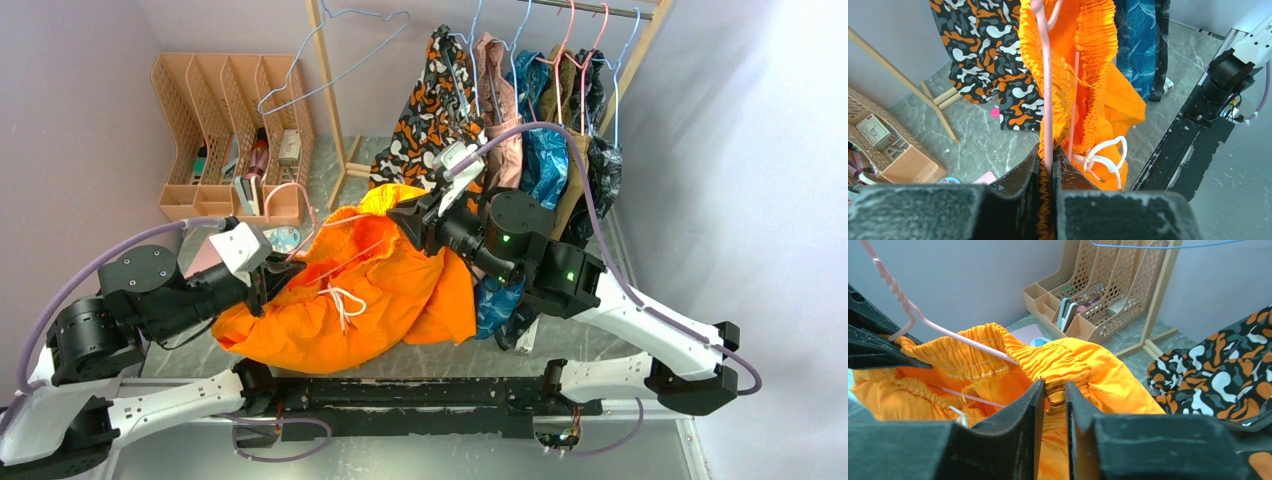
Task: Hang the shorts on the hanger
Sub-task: Hang the shorts on the hanger.
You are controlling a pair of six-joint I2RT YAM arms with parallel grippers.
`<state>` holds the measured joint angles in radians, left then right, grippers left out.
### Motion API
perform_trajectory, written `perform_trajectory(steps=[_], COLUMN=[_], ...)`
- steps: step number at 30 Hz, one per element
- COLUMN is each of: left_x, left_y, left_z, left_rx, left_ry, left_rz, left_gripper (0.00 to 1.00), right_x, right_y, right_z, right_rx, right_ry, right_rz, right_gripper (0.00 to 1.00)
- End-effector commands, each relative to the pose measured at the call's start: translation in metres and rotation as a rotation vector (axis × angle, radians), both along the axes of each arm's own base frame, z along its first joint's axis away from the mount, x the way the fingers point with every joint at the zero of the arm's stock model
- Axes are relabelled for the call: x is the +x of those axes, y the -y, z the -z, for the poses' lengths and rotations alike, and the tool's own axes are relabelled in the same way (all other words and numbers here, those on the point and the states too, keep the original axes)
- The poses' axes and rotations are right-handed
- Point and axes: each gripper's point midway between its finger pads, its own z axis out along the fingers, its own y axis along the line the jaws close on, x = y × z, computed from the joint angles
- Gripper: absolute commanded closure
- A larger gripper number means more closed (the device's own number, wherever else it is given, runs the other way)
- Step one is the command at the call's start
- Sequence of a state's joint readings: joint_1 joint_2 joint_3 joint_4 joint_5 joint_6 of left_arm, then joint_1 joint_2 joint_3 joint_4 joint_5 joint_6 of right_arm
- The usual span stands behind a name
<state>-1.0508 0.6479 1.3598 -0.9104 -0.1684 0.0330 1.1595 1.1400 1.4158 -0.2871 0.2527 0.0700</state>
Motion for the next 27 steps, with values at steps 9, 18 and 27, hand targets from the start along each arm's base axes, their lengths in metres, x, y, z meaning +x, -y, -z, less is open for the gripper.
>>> perform_trajectory(steps=[9,18,27], left_x=[-0.006,-0.014,-0.027], left_y=[0.011,0.04,0.047], left_z=[-0.004,0.03,0.02], left_rx=[-0.029,0.089,0.044], left_ry=[0.0,-0.085,-0.043], left_rz=[0.062,0.185,0.284], left_gripper=[0.93,0.93,0.93], right_x=[0.015,0.037,0.083], right_y=[0.016,0.004,-0.012], right_z=[-0.029,-0.043,-0.018], right_rx=[-0.006,-0.018,-0.04], right_ry=[0.051,0.053,-0.041], right_rz=[0.105,0.198,0.247], right_gripper=[1.0,1.0,1.0])
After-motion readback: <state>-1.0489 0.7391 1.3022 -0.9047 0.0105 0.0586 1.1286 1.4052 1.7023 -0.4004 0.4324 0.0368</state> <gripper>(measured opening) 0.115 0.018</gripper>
